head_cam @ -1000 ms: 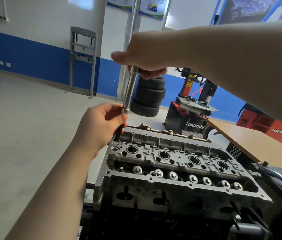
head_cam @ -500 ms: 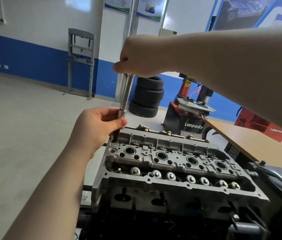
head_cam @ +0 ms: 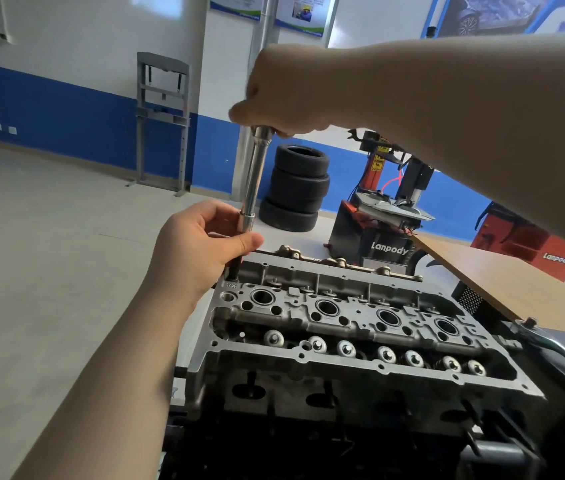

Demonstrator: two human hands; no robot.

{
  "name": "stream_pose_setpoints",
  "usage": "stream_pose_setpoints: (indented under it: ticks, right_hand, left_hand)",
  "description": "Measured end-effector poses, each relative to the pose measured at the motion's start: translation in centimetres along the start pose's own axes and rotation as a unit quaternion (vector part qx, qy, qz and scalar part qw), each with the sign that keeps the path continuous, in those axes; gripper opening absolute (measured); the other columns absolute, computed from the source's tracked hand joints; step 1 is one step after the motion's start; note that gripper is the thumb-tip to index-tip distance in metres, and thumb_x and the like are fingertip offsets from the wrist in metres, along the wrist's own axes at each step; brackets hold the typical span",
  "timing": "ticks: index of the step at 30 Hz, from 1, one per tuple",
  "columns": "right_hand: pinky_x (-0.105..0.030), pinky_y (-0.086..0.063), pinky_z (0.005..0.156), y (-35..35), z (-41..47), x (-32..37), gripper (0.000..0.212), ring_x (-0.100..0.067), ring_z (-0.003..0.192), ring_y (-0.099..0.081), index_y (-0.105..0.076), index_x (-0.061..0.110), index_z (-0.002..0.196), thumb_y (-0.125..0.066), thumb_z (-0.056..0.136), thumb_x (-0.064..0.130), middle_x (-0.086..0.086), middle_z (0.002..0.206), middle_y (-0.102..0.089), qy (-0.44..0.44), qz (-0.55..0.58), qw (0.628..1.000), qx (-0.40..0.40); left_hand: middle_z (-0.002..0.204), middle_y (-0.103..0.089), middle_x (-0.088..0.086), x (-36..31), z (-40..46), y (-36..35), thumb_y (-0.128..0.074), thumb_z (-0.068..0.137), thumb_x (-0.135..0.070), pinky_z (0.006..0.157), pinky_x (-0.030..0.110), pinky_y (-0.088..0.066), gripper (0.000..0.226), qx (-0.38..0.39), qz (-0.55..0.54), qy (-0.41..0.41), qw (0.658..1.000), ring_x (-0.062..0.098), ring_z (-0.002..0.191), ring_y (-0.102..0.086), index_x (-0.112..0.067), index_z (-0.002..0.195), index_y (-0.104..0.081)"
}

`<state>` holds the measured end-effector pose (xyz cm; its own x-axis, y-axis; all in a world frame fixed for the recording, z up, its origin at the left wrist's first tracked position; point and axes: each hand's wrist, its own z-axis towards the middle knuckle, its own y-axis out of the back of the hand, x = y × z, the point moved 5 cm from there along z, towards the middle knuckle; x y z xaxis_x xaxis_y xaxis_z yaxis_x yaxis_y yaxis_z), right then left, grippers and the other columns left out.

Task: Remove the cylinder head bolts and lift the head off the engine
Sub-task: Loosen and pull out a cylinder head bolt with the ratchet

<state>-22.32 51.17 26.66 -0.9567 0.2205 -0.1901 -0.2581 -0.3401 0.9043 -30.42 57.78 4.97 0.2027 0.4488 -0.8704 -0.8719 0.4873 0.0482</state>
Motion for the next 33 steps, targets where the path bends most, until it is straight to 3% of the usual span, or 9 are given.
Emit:
stream_pose_setpoints:
  ticks: [4, 6, 10, 14, 19, 24, 27, 31, 33]
  right_hand:
    - [-0.001, -0.038, 0.05, 0.5, -1.2, 1.0, 0.014, 0.005, 0.064, -0.061, -0.077, 0.026, 0.101, -0.062, 0.102, 0.028, 0.014, 0.083, -0.07, 0.089, -0.011, 0.996, 0.024]
    - [0.002, -0.039, 0.056, 0.6, -1.6, 1.2, 0.022, 0.01, 0.072, -0.062, -0.074, 0.036, 0.106, -0.065, 0.099, 0.017, 0.018, 0.095, -0.071, 0.107, 0.02, 0.994, 0.023]
    - [-0.014, -0.051, 0.051, 0.3, -1.3, 1.3, 0.015, -0.003, 0.059, -0.067, -0.073, 0.025, 0.107, -0.059, 0.104, 0.032, 0.005, 0.089, -0.074, 0.072, 0.042, 0.996, 0.023]
    - [-0.003, -0.038, 0.045, -0.5, -0.9, 1.4, 0.04, -0.001, 0.047, -0.057, -0.071, 0.016, 0.088, -0.047, 0.109, 0.042, 0.01, 0.067, -0.062, 0.075, -0.036, 0.996, 0.02]
    - [-0.003, -0.041, 0.058, 0.0, -1.9, 1.1, 0.017, 0.005, 0.073, -0.062, -0.075, 0.028, 0.11, -0.06, 0.102, 0.024, 0.018, 0.089, -0.067, 0.136, -0.046, 0.989, 0.037]
    - [-0.01, -0.051, 0.056, 0.5, -1.8, 1.0, 0.012, 0.005, 0.062, -0.065, -0.072, 0.03, 0.109, -0.062, 0.103, 0.03, 0.012, 0.092, -0.072, 0.107, 0.041, 0.993, 0.012]
    - [-0.026, -0.052, 0.056, 0.0, -0.6, 0.6, 0.043, -0.011, 0.049, -0.058, -0.069, 0.013, 0.093, -0.049, 0.107, 0.048, 0.001, 0.07, -0.066, 0.041, -0.014, 0.999, 0.01]
    - [-0.017, -0.056, 0.058, 0.4, -1.6, 1.0, 0.019, -0.004, 0.062, -0.067, -0.074, 0.022, 0.1, -0.055, 0.104, 0.024, 0.008, 0.081, -0.07, 0.093, -0.015, 0.995, 0.034]
    - [-0.01, -0.055, 0.058, 0.5, -2.1, 0.9, 0.027, 0.001, 0.073, -0.071, -0.074, 0.031, 0.105, -0.06, 0.097, 0.008, 0.013, 0.092, -0.073, 0.108, 0.03, 0.992, 0.057]
  left_hand:
    - [0.097, -0.081, -0.003, 0.0, 0.1, -0.2, -0.076, 0.093, -0.038, 0.084, 0.041, -0.066, 0.021, 0.06, -0.048, 0.025, 0.997, 0.022, 0.093, -0.08, -0.031, 0.113, -0.074]
    - [0.101, -0.081, 0.001, -0.1, 0.1, -0.1, -0.067, 0.103, -0.024, 0.089, 0.046, -0.065, 0.018, 0.085, -0.062, 0.037, 0.994, 0.024, 0.094, -0.08, -0.028, 0.121, -0.071]
    - [0.089, -0.081, -0.004, -0.6, 0.0, 0.2, -0.082, 0.092, -0.023, 0.084, 0.048, -0.066, 0.017, 0.026, -0.011, 0.017, 0.999, 0.019, 0.083, -0.08, -0.03, 0.106, -0.076]
    - [0.082, -0.079, -0.013, -1.4, -0.4, -0.3, -0.089, 0.083, -0.039, 0.08, 0.044, -0.067, 0.025, -0.02, 0.072, -0.02, 0.997, 0.01, 0.076, -0.078, -0.033, 0.1, -0.073]
    - [0.101, -0.081, -0.004, -0.5, 0.0, -0.1, -0.068, 0.104, -0.021, 0.093, 0.053, -0.063, 0.021, 0.084, -0.012, 0.035, 0.996, 0.02, 0.094, -0.08, -0.025, 0.124, -0.071]
    - [0.089, -0.079, -0.012, -0.7, 0.1, 0.9, -0.091, 0.082, -0.023, 0.079, 0.046, -0.068, 0.023, -0.003, 0.022, 0.0, 1.0, 0.018, 0.084, -0.079, -0.033, 0.097, -0.076]
    - [0.088, -0.074, -0.019, -1.0, -0.1, 0.7, -0.095, 0.075, -0.038, 0.079, 0.044, -0.066, 0.031, -0.031, 0.093, -0.026, 0.995, 0.014, 0.084, -0.076, -0.036, 0.093, -0.07]
    - [0.098, -0.081, -0.007, -0.4, 0.2, -0.1, -0.075, 0.099, -0.032, 0.09, 0.053, -0.063, 0.015, 0.065, 0.0, 0.01, 0.998, 0.019, 0.094, -0.079, -0.033, 0.114, -0.073]
    - [0.1, -0.082, -0.003, -0.3, 0.2, 0.2, -0.069, 0.103, -0.024, 0.09, 0.054, -0.064, 0.016, 0.068, -0.022, 0.015, 0.997, 0.021, 0.094, -0.08, -0.026, 0.118, -0.074]
